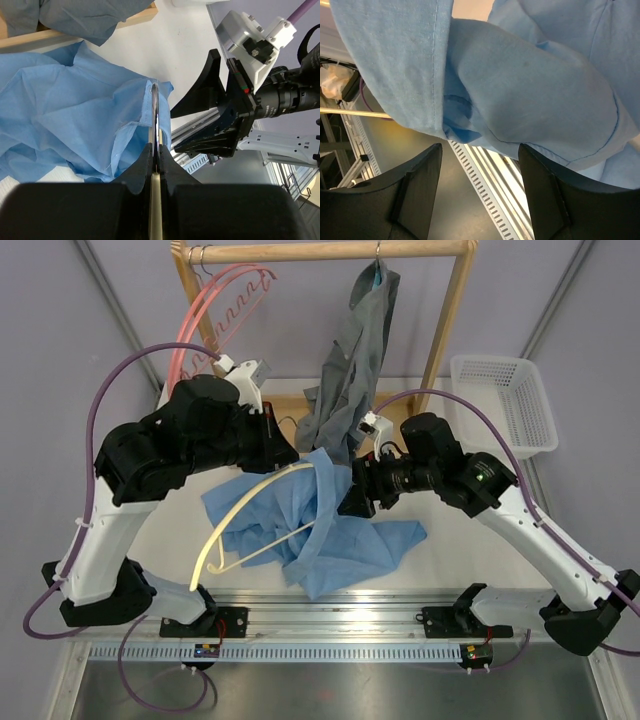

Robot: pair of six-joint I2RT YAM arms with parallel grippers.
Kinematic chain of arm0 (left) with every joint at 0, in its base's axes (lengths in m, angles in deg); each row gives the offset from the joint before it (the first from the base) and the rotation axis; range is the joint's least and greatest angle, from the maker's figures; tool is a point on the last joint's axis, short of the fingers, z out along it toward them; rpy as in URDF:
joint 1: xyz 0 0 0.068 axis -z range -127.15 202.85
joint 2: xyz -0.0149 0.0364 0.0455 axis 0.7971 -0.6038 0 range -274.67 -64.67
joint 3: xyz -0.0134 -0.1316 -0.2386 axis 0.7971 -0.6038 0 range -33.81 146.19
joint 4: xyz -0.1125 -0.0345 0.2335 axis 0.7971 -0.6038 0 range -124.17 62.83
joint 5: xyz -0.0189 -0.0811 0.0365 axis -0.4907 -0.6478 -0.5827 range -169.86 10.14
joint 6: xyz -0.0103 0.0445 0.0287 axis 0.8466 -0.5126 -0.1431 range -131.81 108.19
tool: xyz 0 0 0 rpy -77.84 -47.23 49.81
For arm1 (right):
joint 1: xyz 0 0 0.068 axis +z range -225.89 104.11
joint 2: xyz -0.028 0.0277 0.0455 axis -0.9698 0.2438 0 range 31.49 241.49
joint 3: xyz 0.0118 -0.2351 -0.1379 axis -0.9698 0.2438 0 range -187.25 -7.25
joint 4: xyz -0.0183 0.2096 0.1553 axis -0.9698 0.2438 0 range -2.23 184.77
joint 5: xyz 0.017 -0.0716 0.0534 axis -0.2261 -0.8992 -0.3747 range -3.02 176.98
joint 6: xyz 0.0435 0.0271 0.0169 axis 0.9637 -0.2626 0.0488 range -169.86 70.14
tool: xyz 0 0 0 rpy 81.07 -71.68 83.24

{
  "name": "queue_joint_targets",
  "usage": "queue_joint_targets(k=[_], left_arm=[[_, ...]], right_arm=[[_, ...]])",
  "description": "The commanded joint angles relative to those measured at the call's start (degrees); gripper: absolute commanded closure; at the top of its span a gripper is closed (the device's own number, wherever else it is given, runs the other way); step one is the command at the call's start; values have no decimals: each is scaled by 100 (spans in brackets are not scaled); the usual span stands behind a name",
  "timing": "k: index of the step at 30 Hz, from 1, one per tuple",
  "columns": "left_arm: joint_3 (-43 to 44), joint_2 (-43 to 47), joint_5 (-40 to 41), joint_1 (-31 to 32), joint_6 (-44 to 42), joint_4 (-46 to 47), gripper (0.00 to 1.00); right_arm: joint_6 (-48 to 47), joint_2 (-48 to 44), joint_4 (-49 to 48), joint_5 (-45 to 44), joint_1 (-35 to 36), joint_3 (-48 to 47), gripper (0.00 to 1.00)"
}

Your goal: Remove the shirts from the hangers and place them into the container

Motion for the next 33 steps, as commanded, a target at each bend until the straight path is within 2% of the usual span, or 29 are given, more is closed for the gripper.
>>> queue_joint_targets(k=[1,4,10,18,22,25,29,30,33], left_arm=[[-183,124,-171,23,25,656,100],[-420,98,-119,23,-18,788,100],[-833,-61,-92,76,-54,990,100],[-966,-271,13,208,-71,1342,100],[-834,-280,83,234,-80,1404,100],[-676,-272,188,234,-141,1325,100],[-535,-140,443,234,-238,1132,100],[-492,-88,487,234,-247,1079,100],[-482,97,646,234,-282,938,100]], right_arm=[[-44,35,43,-458,120,-329,29],[62,131,78,-695,234,-443,29],[317,272,298,-1827,586,-847,28],[492,851,456,-2242,1174,-1330,27],[572,958,474,-2436,1236,-1410,30],[651,993,562,-2620,1245,-1506,39],[721,897,702,-2788,1245,-1516,65],[756,835,729,-2953,1237,-1507,79],[791,721,817,-3130,1245,-1480,95]])
